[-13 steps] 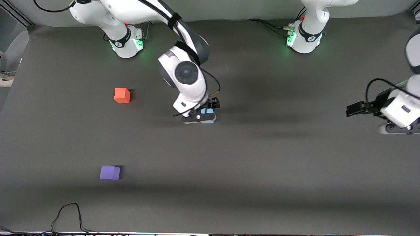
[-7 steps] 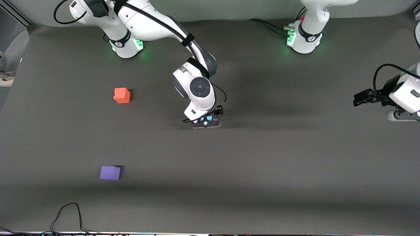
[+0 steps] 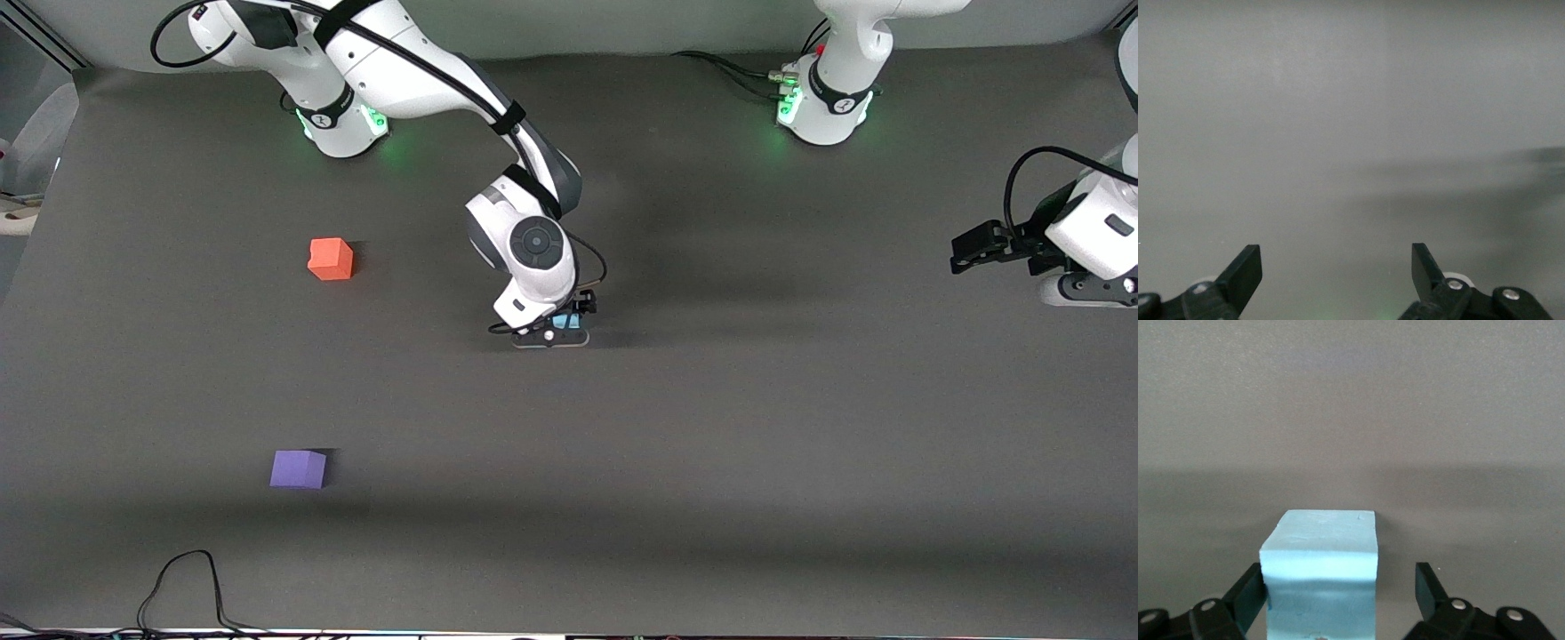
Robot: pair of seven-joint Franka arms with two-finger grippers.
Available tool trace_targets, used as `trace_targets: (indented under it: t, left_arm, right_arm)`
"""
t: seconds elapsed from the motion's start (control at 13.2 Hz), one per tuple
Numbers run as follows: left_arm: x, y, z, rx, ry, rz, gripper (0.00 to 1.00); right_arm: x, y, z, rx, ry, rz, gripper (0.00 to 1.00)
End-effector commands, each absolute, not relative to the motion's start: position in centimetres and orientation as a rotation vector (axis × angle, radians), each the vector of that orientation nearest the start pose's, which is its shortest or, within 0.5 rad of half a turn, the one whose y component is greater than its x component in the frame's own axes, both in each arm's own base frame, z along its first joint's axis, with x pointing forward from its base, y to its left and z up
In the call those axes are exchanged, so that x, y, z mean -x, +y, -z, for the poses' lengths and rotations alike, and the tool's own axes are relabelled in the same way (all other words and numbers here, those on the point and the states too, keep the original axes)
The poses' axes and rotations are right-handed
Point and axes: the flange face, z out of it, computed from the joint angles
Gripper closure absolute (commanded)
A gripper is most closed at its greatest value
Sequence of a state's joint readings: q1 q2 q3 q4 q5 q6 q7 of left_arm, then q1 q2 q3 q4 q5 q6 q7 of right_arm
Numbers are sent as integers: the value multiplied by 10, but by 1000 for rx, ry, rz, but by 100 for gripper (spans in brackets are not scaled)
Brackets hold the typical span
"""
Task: Place blue block between orange and purple blocks
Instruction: 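Grasp the blue block with the right gripper while the left gripper withdraws, then carry the blue block with the right gripper between orange and purple blocks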
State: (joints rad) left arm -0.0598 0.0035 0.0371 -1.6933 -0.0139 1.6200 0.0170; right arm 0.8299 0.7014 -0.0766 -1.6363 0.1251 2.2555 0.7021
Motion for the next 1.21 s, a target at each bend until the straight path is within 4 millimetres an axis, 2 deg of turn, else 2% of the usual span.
trace_targets:
  t: [0.0,0.15,0.23,0.3,0.45,0.61,0.76,0.83,1.06,1.14]
  left_arm:
    - [-554,-19,-586,3139,84,-137,0]
    - [-554,-19,-585,3139,84,-137,0]
    - [-555,-18,-584,3140,79,-135,0]
    - [-555,-19,-584,3140,77,-133,0]
    - [-555,-20,-583,3139,82,-135,0]
    - [-555,-21,-583,3139,84,-135,0]
    - [-555,-20,-582,3139,84,-137,0]
    - [-555,-19,-582,3139,84,-137,0]
    - [-555,-20,-582,3139,86,-137,0]
    - [-555,-19,-582,3139,84,-137,0]
  right_arm:
    - [-486,475,-205,3150,79,-98,16]
    - [-481,480,-204,3146,64,-89,46]
    - [-479,478,-200,3146,66,-86,56]
    - [-480,476,-198,3145,74,-84,61]
    - [-485,473,-211,3137,87,-72,61]
    - [-498,460,-244,3128,102,-74,61]
    - [-519,428,-291,3128,110,-118,61]
    - [-531,405,-313,3124,109,-131,61]
    - [-578,306,-374,3096,140,-143,61]
    - [-588,277,-390,3089,147,-138,61]
